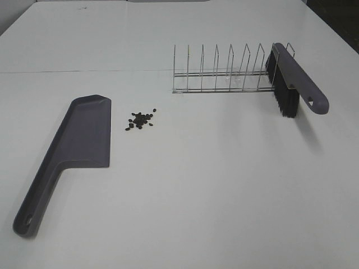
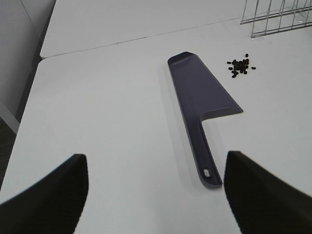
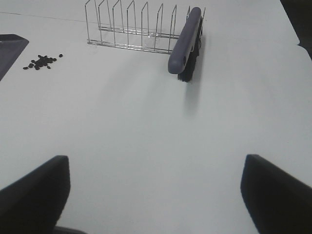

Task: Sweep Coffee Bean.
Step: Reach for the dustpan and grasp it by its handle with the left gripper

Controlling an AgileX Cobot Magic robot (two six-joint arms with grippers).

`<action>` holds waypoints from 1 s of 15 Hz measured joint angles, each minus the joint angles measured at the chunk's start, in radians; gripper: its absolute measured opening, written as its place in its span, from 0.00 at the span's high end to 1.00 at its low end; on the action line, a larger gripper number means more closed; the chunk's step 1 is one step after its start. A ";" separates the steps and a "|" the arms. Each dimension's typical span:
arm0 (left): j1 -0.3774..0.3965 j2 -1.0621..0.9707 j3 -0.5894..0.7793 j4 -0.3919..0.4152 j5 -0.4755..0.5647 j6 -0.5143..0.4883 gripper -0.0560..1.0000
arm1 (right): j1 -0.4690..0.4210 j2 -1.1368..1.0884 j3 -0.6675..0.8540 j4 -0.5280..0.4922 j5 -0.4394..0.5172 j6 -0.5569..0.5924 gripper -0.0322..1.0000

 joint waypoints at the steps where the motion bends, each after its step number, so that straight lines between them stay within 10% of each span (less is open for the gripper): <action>1: 0.000 0.000 0.000 0.000 0.000 0.000 0.27 | 0.000 0.000 0.000 0.000 0.000 0.000 0.19; 15: 0.000 0.000 0.000 0.000 0.000 0.000 0.27 | 0.000 0.000 0.000 0.000 0.000 0.000 0.19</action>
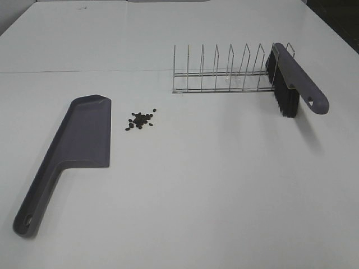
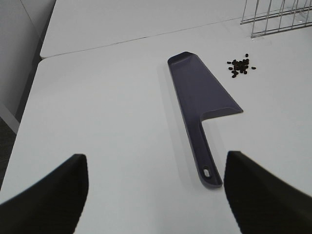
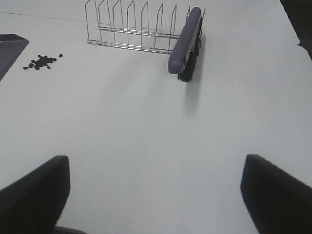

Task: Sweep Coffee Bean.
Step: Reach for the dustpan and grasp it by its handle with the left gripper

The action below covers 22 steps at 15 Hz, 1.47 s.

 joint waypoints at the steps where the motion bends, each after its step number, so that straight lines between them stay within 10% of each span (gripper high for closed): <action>1: 0.000 0.000 0.000 0.000 0.000 0.000 0.27 | 0.000 0.000 0.000 0.000 0.000 0.000 0.19; 22: 0.000 0.000 0.000 0.000 0.000 0.000 0.27 | 0.000 0.000 0.000 0.000 0.000 0.000 0.19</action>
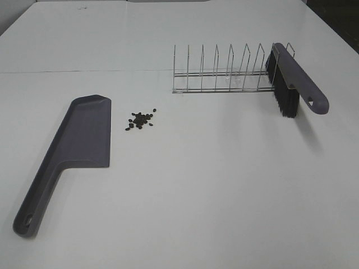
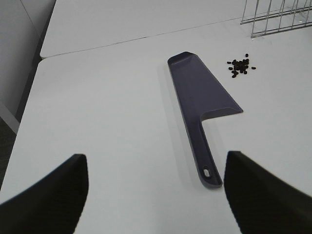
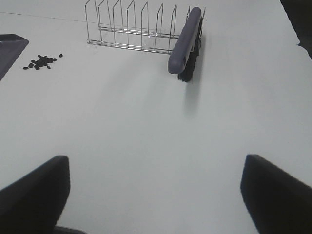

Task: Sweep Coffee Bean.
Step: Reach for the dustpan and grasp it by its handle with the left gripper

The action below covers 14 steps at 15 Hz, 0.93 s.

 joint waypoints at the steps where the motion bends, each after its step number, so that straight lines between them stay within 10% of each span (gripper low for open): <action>1: 0.000 0.000 0.000 0.000 0.000 0.000 0.27 | 0.000 0.000 0.000 0.000 0.000 0.000 0.19; 14: 0.000 0.039 -0.015 -0.002 -0.024 0.000 0.27 | 0.000 0.000 0.000 0.000 0.000 0.000 0.19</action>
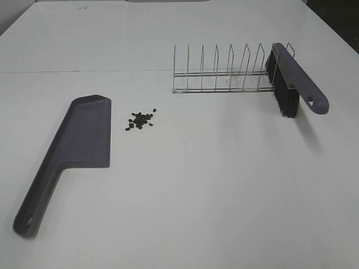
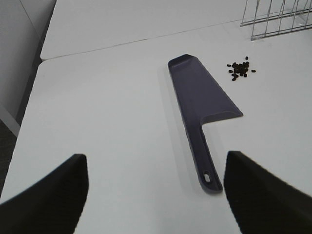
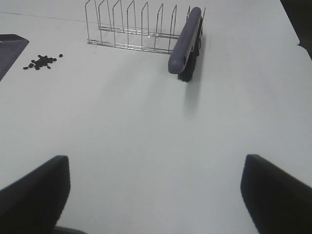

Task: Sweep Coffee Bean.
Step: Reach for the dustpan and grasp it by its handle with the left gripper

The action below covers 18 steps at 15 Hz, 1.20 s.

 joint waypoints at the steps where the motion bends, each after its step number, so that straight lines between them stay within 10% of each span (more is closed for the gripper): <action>1: 0.000 0.042 -0.009 -0.001 -0.034 0.000 0.27 | 0.000 0.000 0.000 0.000 0.000 0.000 0.19; 7: 0.000 0.549 -0.092 -0.131 -0.250 -0.003 0.27 | 0.000 0.000 0.000 0.000 0.000 0.000 0.19; 18: -0.001 1.524 -0.446 -0.190 -0.267 -0.004 0.27 | 0.000 0.000 0.000 0.000 0.000 0.000 0.19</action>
